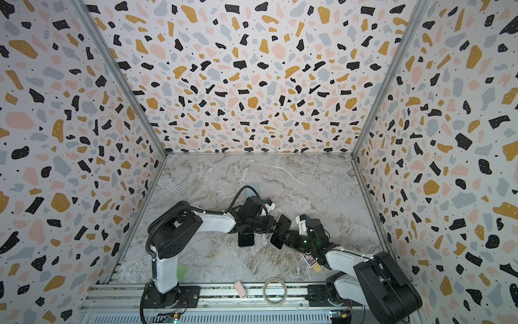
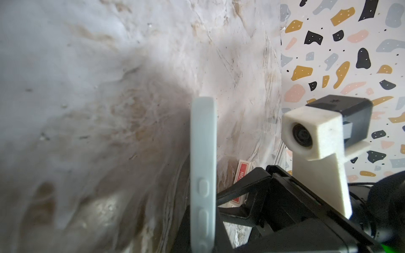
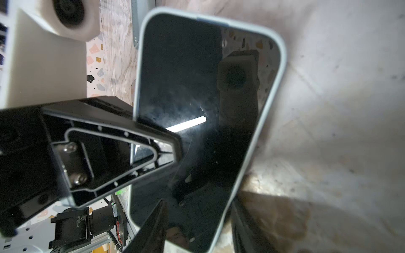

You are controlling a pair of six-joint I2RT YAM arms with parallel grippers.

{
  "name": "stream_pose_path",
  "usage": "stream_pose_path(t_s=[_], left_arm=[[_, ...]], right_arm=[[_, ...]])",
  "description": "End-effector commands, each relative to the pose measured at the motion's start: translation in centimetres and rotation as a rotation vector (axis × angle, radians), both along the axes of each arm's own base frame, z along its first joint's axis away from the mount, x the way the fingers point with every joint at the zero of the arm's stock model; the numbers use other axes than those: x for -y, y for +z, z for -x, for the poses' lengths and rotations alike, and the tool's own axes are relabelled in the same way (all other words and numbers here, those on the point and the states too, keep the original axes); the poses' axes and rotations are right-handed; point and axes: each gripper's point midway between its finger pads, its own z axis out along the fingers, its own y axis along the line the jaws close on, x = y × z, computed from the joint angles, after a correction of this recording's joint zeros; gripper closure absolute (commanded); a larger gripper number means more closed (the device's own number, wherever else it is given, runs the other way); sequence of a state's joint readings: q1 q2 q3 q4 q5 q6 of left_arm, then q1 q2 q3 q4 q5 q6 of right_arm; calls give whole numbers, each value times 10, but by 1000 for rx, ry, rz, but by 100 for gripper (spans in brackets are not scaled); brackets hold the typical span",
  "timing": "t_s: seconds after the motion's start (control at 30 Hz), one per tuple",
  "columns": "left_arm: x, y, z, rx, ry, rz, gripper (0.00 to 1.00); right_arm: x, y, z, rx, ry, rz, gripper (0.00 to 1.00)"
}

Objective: Take the phone out of the phone case
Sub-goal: Pick up the phone from the center of the table, then remove the phone case from the phone.

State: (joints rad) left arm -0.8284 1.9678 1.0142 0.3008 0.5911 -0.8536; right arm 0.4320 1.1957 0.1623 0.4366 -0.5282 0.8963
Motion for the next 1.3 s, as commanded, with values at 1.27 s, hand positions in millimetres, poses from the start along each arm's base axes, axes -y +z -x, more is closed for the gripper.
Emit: stream_pose_path(t_s=[1.27], left_arm=[[-119, 363, -62, 429, 850, 1219, 100]], right_arm=[[-54, 320, -4, 967, 111, -631, 21]])
